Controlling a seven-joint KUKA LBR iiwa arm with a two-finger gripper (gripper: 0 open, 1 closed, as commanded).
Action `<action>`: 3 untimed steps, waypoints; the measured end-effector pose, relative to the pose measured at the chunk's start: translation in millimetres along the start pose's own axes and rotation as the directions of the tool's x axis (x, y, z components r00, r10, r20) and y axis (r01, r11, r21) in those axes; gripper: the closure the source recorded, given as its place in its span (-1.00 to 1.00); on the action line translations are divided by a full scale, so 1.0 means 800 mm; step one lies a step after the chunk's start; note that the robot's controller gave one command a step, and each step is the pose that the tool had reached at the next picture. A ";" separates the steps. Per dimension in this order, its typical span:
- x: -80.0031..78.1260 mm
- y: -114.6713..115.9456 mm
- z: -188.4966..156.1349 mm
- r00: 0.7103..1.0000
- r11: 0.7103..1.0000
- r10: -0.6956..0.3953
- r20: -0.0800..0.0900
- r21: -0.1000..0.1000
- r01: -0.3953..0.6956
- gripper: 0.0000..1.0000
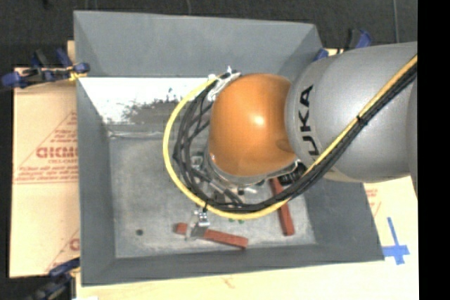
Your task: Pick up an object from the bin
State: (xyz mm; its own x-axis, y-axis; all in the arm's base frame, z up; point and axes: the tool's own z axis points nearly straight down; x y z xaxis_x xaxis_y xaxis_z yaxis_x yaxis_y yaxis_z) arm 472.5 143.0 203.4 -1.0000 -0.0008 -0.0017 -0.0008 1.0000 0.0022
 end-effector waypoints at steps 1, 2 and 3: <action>-0.011 -0.028 0.075 1.000 1.000 -0.008 0.006 -0.002 0.008 -1.00; -0.028 -0.084 0.157 0.999 0.999 0.038 0.000 -0.004 -0.038 1.00; -0.028 -0.084 0.157 0.999 0.999 0.038 0.000 -0.004 -0.038 1.00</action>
Offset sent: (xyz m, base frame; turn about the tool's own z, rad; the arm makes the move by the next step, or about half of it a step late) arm 0.0193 -0.0694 -0.1334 0.0364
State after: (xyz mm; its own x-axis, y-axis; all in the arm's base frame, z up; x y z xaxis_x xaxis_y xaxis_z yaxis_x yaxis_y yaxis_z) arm 494.9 76.5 78.0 -0.9993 0.0368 -0.0014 0.0368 0.9993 0.0062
